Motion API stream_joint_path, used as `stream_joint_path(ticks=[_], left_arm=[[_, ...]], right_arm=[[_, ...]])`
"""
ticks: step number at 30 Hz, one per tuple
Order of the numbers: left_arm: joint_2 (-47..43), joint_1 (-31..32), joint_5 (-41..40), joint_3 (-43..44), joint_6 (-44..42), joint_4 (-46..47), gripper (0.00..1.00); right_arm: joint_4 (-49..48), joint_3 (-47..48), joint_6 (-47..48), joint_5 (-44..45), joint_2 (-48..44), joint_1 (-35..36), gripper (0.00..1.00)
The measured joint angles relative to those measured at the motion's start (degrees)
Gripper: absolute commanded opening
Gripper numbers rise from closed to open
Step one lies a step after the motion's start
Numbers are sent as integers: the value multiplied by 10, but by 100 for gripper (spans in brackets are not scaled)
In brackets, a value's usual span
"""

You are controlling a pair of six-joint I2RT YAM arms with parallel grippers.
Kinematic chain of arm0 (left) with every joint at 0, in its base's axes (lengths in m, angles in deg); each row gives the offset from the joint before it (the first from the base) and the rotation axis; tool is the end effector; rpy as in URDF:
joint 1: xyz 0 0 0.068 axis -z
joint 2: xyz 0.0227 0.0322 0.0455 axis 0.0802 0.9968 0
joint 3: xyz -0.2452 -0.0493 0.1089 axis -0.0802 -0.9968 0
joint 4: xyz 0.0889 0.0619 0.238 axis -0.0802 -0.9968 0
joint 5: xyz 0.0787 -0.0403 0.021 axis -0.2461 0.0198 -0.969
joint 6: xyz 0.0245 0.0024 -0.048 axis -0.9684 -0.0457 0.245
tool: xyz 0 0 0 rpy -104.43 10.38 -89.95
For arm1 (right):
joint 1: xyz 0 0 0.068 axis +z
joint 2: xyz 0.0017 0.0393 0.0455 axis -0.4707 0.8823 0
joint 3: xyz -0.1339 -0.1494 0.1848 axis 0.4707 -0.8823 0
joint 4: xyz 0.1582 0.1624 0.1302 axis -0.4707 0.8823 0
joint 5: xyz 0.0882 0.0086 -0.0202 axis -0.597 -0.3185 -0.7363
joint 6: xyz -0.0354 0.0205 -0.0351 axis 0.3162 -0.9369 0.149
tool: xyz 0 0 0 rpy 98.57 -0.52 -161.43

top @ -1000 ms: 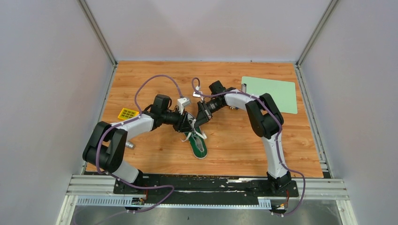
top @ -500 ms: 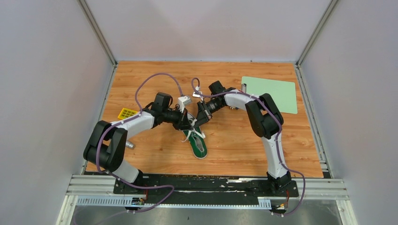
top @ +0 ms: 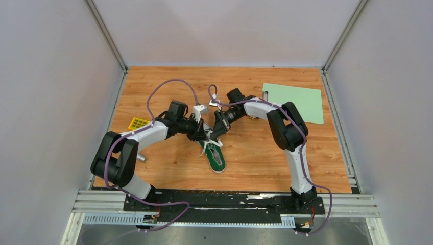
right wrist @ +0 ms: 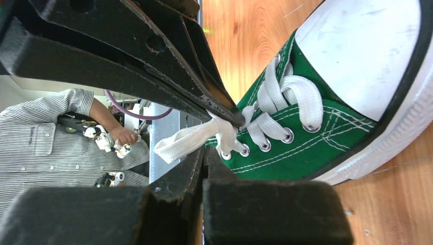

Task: Tie the shoes
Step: Cross the shoelace with the shoelace.

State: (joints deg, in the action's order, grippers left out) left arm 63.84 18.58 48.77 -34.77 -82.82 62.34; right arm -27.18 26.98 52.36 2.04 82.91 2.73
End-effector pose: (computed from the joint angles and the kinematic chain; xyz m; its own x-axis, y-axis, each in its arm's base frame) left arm 0.2650 -0.1392 0.1813 -0.6890 0.3196 -0.6505 0.7034 0.5108 -0.4942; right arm 0.3565 0.2527 0.1387 -0.7863 -0.4882 -0.3787 -0.4481 0.0287 0.8935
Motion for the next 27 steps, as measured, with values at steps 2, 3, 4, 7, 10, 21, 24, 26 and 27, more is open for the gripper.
stream_joint_path(ticks=[2,3,4,7,10,21,24,26,27], left_arm=[[0,0,-2,0,9,14,0],[1,0,-3,0,13,22,0],[1,0,-3,0,16,28,0],[7,1,-5,-5,26,54,0],[14,1,-8,-12,31,73,0],[16,12,-35,-17,24,83,0],[16,17,-47,-17,19,78,0],[15,22,-58,-17,15,74,0],[14,23,-61,-17,14,73,0]], right_arm=[[0,0,-3,-3,0,2,0],[-1,-2,-5,-5,0,3,0],[-2,-3,-7,-8,0,4,0],[-3,-10,-11,-13,0,8,1],[-4,-17,-13,-14,-1,9,6],[-6,-33,-7,81,-46,-21,20],[-4,-24,-7,109,-43,-18,21],[-6,-9,-7,131,-33,-16,22],[-7,-3,-7,136,-28,-14,23]])
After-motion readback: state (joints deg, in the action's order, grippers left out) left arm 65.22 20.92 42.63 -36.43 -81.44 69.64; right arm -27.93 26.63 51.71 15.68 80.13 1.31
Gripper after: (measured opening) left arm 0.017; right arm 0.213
